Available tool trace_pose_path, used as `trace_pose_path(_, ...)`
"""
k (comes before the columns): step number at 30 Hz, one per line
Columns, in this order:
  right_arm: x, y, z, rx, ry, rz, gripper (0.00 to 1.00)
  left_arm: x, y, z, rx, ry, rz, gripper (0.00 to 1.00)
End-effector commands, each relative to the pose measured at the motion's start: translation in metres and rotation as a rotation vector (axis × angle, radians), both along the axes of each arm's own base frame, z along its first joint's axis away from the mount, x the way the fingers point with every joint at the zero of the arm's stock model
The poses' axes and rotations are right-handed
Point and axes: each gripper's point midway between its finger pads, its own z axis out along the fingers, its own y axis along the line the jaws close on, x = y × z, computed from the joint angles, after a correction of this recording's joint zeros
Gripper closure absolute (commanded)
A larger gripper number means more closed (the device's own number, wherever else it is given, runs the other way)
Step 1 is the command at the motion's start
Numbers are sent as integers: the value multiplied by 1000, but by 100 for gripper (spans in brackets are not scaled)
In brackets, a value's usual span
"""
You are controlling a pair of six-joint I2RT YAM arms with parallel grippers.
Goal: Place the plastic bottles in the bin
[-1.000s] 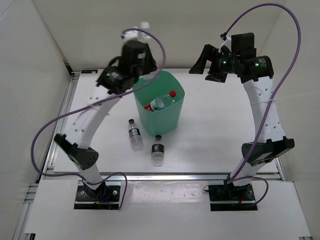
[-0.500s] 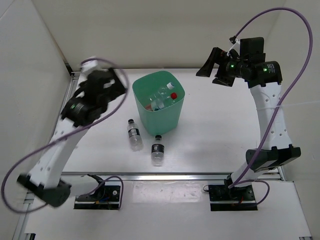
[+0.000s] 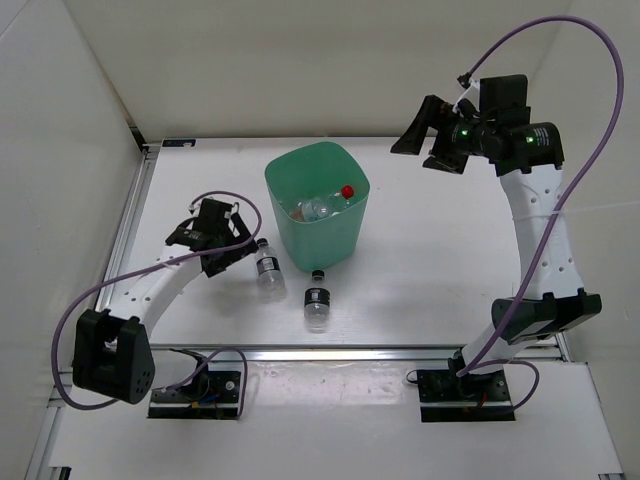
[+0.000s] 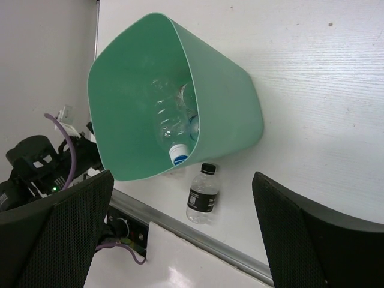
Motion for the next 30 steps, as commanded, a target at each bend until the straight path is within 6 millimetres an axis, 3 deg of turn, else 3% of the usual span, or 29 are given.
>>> trace_pose_path(1,-6,2,12,23,-42,23,0,32,-20,27,-103,-152,-72,0)
trace_pose_path(3,-9,2,12,23,-42,23,0,35,-19,19,-101,-132,-76,0)
trace_pose_path(5,-8,2,8,21,-32,23,0,42,-25,24,-126,-157,-92,0)
trace_pose_path(9,-11,1,8,15,-37,28,0,44,-44,12,-167,-128,-145,0)
trace_pose_path(16,-11,1,8,15,-37,28,0,35,-80,-14,-183,-57,-276,0)
trace_pose_path(19,-10,0,7,10,-38,20,0,31,-84,-28,-176,-14,-298,0)
trace_pose_path(21,-10,0,7,10,-38,20,0,25,-81,-35,-172,6,-296,5)
trace_pose_path(24,-10,0,7,10,-38,20,0,14,-74,-50,-162,47,-283,25)
trace_pose_path(27,-6,-1,4,3,-30,13,0,10,-62,-43,-168,19,-257,40)
trace_pose_path(29,-6,-1,4,3,-30,13,0,11,-46,-27,-147,-17,-197,41)
trace_pose_path(30,-6,-1,4,3,-30,13,0,23,-47,14,-159,-128,-182,41)
